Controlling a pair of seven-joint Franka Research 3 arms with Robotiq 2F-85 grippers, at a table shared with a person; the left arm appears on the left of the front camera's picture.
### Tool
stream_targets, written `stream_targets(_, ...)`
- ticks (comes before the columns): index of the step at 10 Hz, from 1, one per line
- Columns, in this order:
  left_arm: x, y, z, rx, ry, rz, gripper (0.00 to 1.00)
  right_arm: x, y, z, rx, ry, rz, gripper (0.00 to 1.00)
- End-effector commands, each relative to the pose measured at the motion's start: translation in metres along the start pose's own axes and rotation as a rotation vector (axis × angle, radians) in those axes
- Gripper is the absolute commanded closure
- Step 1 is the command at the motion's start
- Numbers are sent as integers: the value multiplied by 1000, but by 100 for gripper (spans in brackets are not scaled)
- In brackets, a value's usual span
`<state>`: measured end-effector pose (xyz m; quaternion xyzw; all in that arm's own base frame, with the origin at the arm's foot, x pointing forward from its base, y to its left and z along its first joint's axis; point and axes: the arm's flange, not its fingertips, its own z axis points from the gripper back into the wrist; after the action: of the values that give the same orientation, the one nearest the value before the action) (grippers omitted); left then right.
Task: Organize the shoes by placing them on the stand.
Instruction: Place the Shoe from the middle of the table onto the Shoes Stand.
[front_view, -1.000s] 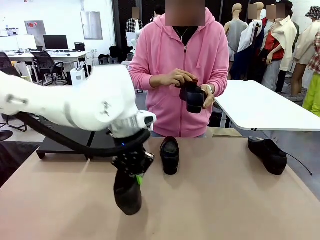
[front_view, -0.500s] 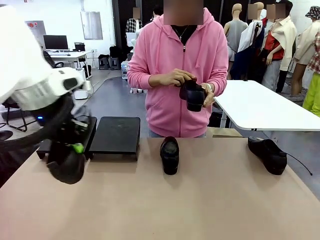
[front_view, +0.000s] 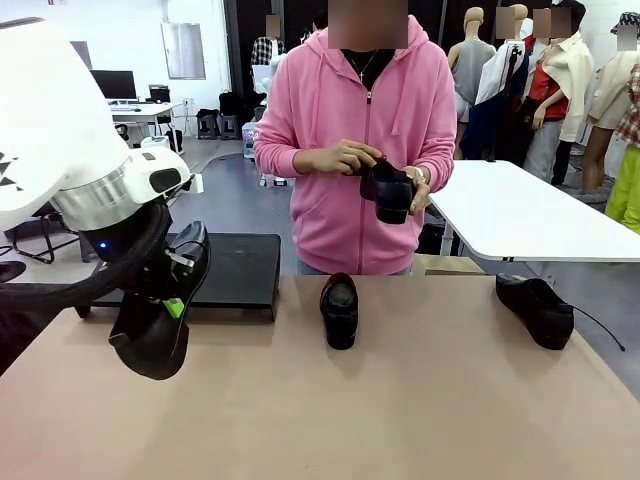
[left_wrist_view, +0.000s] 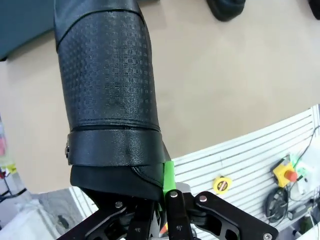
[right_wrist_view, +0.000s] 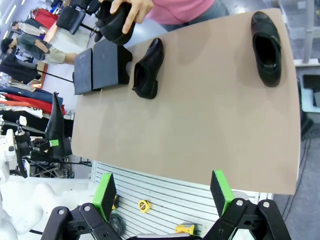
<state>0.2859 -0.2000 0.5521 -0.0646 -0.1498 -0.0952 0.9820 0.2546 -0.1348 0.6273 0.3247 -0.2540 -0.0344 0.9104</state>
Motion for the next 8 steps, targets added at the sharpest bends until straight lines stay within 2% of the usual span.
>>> stream_targets(1, 42, 28, 1, 0, 72, 32, 100, 0, 1, 1, 14, -5, 14, 0)
stream_targets(2, 89, 36, -3, -15, 97, -68, 100, 0, 1, 1, 14, -5, 14, 0)
stream_targets(4, 185, 42, -25, 61, 55, -143, 100, 0, 1, 1, 14, -5, 14, 0)
stream_targets(5, 221, 51, -38, 82, 43, -175, 100, 0, 1, 1, 14, -5, 14, 0)
stream_targets(6, 253, 65, -54, 117, -4, -130, 100, 0, 1, 1, 14, -5, 14, 0)
stream_targets(7, 274, 75, -69, 98, -27, -106, 100, 0, 1, 1, 14, -5, 14, 0)
stream_targets(8, 289, 81, -87, 152, -85, -5, 100, 0, 1, 1, 14, -5, 14, 0)
